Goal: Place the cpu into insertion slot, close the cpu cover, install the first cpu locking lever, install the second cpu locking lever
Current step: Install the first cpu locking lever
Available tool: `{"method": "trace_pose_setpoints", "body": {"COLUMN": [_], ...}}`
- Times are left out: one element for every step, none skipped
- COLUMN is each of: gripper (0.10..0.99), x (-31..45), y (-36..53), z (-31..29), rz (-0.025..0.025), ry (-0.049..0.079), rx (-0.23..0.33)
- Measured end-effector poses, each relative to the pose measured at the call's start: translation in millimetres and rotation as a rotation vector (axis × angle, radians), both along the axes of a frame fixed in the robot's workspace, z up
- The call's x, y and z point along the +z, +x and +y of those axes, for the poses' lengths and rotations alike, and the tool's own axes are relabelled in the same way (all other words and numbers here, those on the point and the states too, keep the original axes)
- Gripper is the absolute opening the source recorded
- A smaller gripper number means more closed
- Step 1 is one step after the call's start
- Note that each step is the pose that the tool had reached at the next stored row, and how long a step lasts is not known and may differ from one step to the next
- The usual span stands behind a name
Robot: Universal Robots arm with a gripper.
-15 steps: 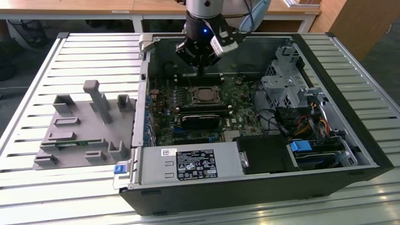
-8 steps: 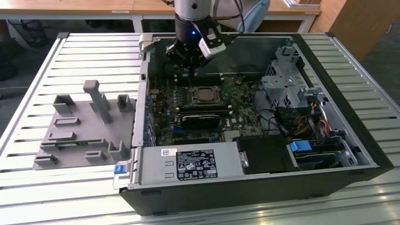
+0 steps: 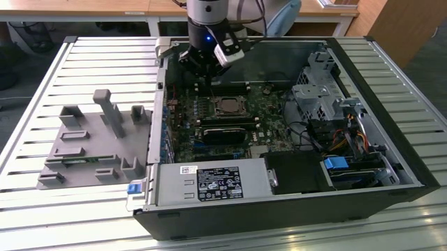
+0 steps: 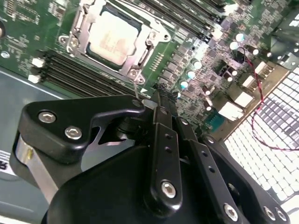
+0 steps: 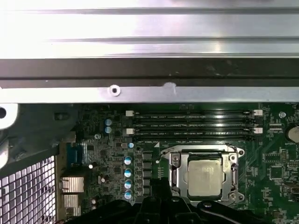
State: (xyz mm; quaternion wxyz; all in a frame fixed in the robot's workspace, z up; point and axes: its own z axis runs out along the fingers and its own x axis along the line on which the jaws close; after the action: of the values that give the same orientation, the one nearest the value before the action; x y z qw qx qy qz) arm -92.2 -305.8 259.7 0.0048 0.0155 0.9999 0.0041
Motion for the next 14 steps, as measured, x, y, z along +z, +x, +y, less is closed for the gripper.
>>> {"method": "trace_pose_setpoints", "body": {"gripper": [0.106,0.106,0.106,0.106,0.106,0.106,0.106,0.106,0.106,0.106,0.106,0.106,0.106,0.106], "x": [-0.3,-0.7,-1.1,-1.6,-1.9,-2.2,-2.5,-2.8,-3.0,-3.3,-3.7,-4.1,-4.4,-4.7], "y": [-1.2,-2.3,-3.5,-4.7,-6.0,-7.0,-7.8,-8.5,-9.1,-9.6,-9.8,-10.0,-10.1,-10.2], "z": [0.0,0.1,0.2,0.6,1.1,1.8,2.7,3.7,5.0,6.4,8.3,10.2,12.0,13.7], "rz": [0.0000,0.0000,0.0000,0.0000,0.0001,0.0001,0.0001,0.0001,0.0001,0.0001,0.0000,0.0000,0.0001,0.0001], "ry": [0.000,0.000,0.000,0.000,0.000,0.000,0.000,0.000,0.000,0.000,0.000,0.000,0.000,0.000], "rx": [0.000,0.000,0.000,0.000,0.000,0.000,0.000,0.000,0.000,0.000,0.000,0.000,0.000,0.000]}}
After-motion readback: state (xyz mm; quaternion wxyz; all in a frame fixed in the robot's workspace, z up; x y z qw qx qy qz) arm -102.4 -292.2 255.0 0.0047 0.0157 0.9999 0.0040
